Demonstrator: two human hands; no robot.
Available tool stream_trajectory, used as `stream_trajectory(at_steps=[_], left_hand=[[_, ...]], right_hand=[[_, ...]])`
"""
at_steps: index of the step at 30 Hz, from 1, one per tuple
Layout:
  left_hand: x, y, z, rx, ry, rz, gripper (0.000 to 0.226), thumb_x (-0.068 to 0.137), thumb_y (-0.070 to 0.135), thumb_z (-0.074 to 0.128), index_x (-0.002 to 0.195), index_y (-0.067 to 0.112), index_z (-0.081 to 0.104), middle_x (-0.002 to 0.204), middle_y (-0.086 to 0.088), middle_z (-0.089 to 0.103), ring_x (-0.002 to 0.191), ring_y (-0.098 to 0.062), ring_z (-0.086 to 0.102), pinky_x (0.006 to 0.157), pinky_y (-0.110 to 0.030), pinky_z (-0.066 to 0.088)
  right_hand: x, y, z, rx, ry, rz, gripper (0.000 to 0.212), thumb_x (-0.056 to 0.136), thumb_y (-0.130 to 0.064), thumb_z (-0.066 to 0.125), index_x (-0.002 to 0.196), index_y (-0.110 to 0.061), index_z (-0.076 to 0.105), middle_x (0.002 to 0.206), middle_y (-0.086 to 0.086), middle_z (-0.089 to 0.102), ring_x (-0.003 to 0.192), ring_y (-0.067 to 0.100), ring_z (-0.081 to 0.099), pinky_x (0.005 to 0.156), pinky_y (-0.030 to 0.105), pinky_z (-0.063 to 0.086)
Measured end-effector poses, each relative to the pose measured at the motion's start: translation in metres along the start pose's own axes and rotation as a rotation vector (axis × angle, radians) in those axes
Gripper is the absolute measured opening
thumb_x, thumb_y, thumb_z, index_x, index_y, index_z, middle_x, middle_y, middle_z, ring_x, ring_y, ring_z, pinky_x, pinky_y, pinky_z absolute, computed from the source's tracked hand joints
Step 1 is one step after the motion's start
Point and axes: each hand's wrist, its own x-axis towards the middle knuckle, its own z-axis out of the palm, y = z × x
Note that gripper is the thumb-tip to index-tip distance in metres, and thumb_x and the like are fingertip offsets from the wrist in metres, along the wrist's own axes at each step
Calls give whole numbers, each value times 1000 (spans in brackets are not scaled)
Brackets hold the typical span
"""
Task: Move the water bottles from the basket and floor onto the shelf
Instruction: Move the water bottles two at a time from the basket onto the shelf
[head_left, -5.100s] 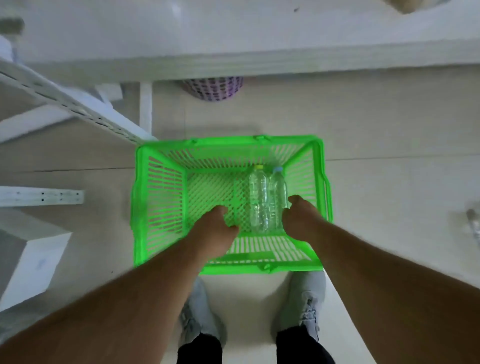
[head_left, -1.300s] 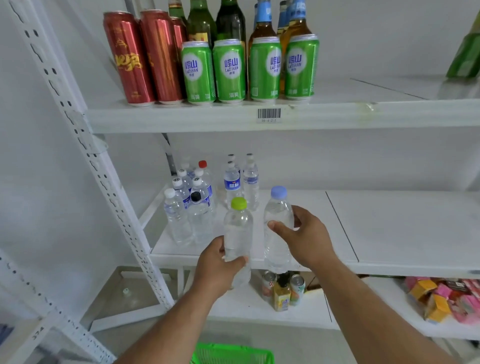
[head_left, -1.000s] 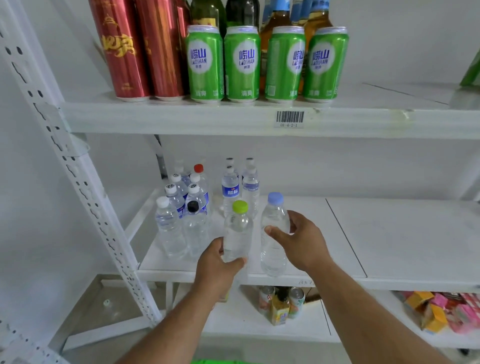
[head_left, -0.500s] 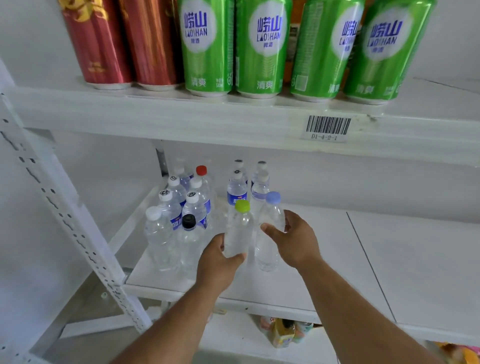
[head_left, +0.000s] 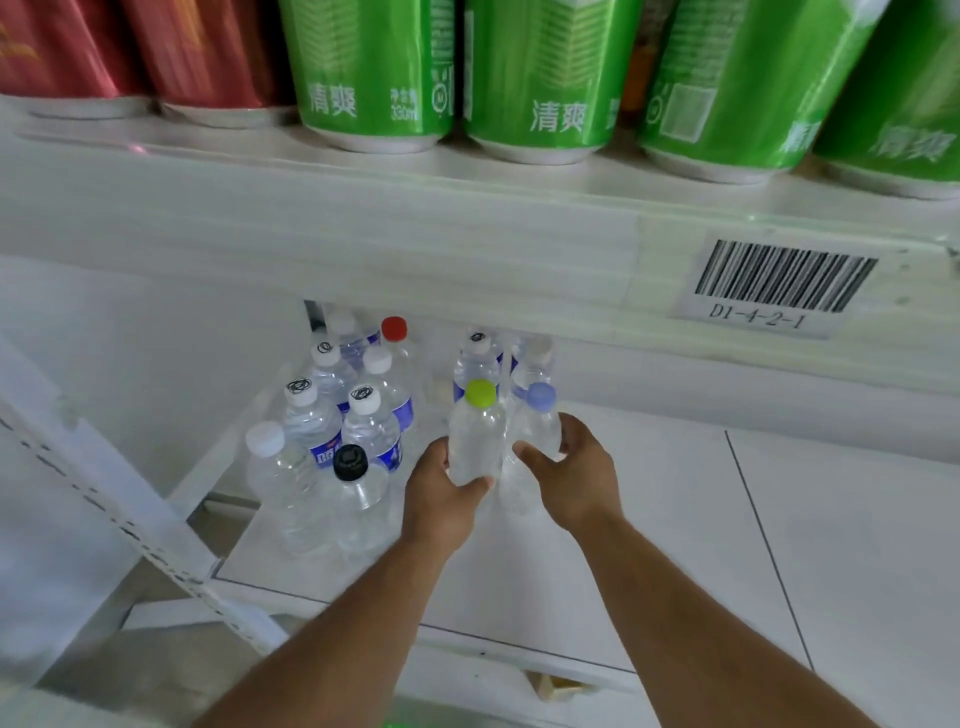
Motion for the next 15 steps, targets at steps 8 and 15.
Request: stream_trajectory(at_steps=[8,15], left_hand=[[22,-2,9,12,-6,6,46,72,18,79,113,26,58,103,8,68,97,-13,65,84,-30,53],[31,-3,10,67,-28,31,56,77,17,78,128,17,53,120,-2,64,112,-21,61,98,-44,50]], right_hand=[[10,9,12,30,-6,28,39,81,-41,74,116,-35,58,91,-27,62,84,-7,58,65,14,41],[17,10,15,25,-12,28,39,81,-44,73,116,-38,56,91,-30,60,84,-9,56,65,12,39]])
